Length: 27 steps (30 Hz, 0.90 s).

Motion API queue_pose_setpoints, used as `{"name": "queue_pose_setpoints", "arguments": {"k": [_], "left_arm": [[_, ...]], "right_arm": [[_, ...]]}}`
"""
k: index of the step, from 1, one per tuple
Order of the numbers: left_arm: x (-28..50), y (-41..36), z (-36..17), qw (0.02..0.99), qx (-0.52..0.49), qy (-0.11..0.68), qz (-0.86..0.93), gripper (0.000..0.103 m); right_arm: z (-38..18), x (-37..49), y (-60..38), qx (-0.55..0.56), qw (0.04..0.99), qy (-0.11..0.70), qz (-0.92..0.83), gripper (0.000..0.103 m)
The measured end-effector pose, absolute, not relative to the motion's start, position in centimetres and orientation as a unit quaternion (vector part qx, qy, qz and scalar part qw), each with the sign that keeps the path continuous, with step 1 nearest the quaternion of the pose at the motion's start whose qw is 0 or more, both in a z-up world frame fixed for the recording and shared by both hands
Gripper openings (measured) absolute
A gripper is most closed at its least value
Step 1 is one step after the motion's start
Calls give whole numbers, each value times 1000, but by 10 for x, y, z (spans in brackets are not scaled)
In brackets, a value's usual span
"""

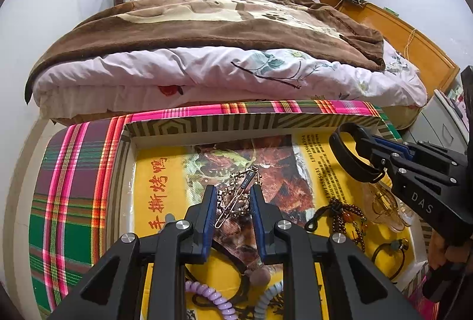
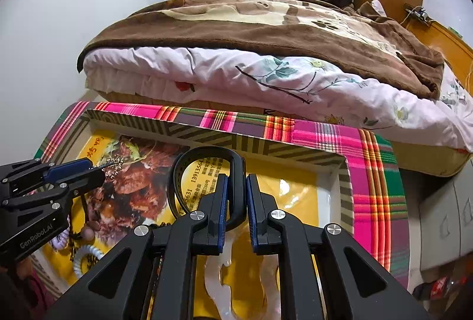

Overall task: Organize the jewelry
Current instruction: 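Carry the black band and rhinestone hair pin into the yellow tray and open both grippers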

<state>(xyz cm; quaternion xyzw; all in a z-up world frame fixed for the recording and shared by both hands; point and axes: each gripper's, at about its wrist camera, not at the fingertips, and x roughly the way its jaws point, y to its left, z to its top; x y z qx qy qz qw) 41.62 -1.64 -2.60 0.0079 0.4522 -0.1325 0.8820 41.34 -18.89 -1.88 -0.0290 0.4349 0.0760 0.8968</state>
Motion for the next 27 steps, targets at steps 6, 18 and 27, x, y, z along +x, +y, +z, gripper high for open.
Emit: {"name": "queue_pose_setpoints", "arguments": {"k": [6, 18, 27], "left_arm": [[419, -17, -31, 878, 9, 459, -132, 23], [419, -17, -41, 871, 10, 474, -131, 23], [416, -14, -38, 872, 5, 473, -130, 41]], "right_arm": [[-21, 421, -178, -47, 892, 442, 84, 13], [-35, 431, -163, -82, 869, 479, 88, 13], [-37, 431, -161, -87, 867, 483, 85, 13]]}}
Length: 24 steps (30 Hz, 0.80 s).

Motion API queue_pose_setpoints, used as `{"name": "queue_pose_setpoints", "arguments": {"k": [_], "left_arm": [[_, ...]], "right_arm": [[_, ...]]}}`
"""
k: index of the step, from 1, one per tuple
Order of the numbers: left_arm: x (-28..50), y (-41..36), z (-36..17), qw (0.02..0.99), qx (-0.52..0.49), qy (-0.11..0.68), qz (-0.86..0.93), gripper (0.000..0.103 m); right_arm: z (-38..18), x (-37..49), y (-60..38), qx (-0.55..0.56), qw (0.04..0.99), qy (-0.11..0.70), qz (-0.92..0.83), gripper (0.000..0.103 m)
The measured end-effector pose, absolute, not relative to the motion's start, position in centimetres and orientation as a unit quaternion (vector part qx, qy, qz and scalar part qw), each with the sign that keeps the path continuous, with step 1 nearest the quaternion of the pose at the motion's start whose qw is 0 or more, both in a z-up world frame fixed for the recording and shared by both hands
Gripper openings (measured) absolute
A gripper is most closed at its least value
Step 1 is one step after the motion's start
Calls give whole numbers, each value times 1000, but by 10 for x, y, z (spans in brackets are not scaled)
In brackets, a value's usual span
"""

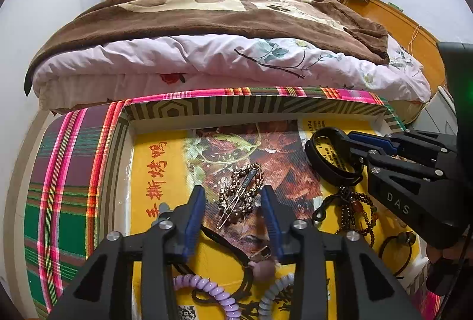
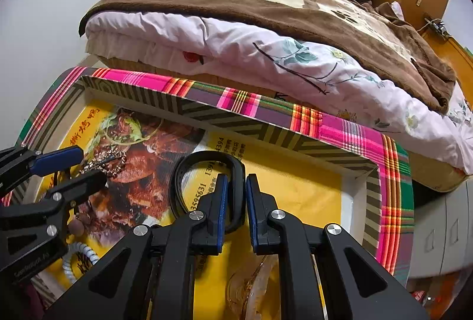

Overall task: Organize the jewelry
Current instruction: 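Carry the black band and rhinestone hair pin into the yellow tray and open both grippers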

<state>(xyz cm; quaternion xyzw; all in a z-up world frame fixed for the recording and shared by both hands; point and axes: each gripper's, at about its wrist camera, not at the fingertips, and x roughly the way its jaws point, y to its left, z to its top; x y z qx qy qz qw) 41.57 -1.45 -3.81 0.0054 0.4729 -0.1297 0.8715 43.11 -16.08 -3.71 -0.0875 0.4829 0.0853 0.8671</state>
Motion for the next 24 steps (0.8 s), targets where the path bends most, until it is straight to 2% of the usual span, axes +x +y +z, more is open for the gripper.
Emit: {"name": "queue_pose_setpoints", "arguments": {"k": [7, 13, 16, 24], "left_arm": [[402, -12, -27, 878, 4, 462, -124, 59], [384, -8, -10, 887, 2, 446, -120, 62], [368, -7, 3, 894, 9, 433, -114, 67], [315, 0, 29, 903, 6, 412, -121, 68]], "right_arm": [[-26, 420, -160, -73, 880, 460, 91, 17], [-9, 399, -160, -55, 891, 439, 103, 31], [0, 385, -159, -45, 895, 429, 110, 31], [22, 338, -165, -19, 907, 404, 119, 32]]}}
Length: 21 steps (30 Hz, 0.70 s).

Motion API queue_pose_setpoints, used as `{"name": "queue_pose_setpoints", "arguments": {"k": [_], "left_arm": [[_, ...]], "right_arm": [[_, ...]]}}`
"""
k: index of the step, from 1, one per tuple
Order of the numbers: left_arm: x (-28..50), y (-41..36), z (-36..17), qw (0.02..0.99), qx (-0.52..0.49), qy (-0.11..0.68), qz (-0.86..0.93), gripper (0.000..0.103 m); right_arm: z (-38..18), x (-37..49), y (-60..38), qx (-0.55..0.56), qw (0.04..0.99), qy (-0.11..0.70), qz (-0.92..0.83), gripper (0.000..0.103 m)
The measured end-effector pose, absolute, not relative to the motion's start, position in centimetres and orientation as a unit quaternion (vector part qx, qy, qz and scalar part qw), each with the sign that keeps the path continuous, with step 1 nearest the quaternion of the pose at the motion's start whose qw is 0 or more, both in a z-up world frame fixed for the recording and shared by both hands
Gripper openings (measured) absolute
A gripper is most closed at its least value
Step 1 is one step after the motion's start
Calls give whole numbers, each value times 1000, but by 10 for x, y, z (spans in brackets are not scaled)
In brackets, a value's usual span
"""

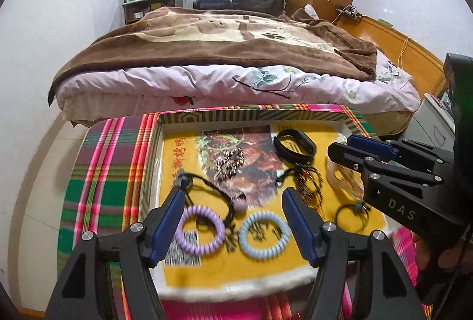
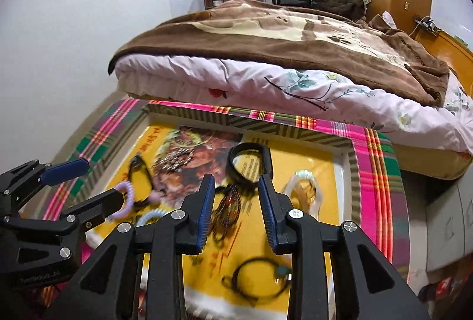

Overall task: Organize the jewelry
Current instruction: 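Carry the black band and rhinestone hair pin into the yellow tray and open both grippers, then move the right gripper to the gold chain bracelet and close on it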

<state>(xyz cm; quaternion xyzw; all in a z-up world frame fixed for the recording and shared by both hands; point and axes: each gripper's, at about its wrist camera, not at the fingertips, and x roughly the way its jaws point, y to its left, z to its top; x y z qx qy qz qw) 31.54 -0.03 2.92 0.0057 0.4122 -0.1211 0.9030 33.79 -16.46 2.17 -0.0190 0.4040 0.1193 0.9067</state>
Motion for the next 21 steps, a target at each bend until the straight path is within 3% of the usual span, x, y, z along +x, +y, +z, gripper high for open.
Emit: {"name": "queue_pose_setpoints", "arguments": {"k": [11, 21], "left_arm": [[245, 16, 51, 916, 0, 387, -108, 71], [188, 57, 42, 917, -30, 386, -92, 75]], "right_arm": [[40, 264, -176, 5, 915, 379, 138, 32], [20, 209, -184, 11, 907, 392, 152, 36]]}}
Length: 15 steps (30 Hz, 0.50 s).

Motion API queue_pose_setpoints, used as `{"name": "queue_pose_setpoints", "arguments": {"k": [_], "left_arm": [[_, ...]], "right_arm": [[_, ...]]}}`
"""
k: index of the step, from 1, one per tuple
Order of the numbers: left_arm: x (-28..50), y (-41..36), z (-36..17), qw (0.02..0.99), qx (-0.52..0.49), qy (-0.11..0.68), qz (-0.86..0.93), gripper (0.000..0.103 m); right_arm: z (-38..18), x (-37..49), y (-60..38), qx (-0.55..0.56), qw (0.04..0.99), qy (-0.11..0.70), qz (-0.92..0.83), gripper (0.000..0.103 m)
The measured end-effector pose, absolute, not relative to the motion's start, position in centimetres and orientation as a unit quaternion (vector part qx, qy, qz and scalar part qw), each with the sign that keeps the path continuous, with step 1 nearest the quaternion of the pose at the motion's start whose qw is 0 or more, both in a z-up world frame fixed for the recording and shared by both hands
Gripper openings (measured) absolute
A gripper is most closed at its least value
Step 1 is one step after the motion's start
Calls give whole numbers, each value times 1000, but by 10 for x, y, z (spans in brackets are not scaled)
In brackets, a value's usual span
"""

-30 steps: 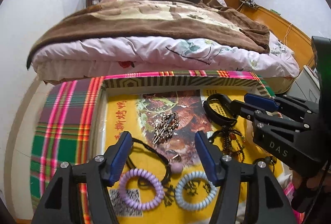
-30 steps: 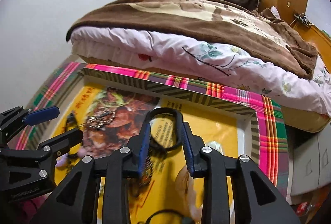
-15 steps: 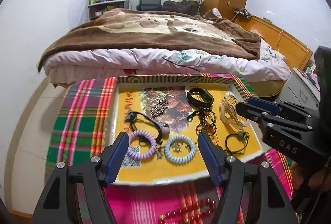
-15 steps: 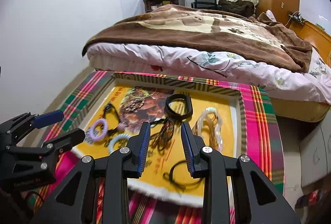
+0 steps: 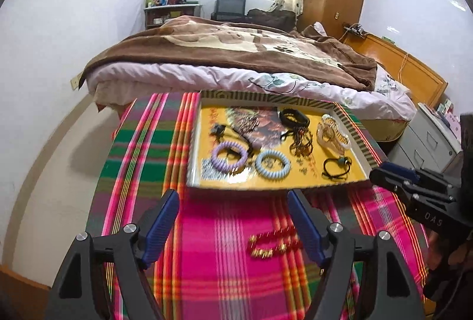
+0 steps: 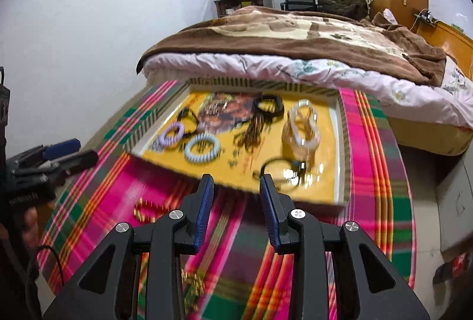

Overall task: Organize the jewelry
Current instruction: 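Move the right gripper to the gold chain bracelet and close on it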

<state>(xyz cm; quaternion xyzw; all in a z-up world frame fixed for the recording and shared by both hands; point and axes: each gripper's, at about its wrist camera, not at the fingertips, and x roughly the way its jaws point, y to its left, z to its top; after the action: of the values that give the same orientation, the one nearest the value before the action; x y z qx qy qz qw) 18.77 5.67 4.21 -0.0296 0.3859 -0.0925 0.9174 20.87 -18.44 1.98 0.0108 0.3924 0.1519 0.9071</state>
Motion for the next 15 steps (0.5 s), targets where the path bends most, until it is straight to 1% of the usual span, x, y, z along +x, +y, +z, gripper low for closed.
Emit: {"name": "queue_pose_setpoints", "arguments": {"k": [2, 9, 11, 15], "left_arm": [[180, 64, 38, 916, -37, 388, -91, 75], [162, 78, 24, 913, -47, 396, -90, 75], [159, 81, 21, 912, -51, 398, -91, 75], [152, 85, 14, 909, -52, 405, -90, 76]], "right_arm": [[12, 201, -184, 8, 903, 400, 156, 39], [-21, 168, -177, 10, 881, 424, 209, 42], [-30, 162, -170, -7, 874, 430, 227, 48], [-44, 153, -157, -24, 859, 445, 251, 50]]}}
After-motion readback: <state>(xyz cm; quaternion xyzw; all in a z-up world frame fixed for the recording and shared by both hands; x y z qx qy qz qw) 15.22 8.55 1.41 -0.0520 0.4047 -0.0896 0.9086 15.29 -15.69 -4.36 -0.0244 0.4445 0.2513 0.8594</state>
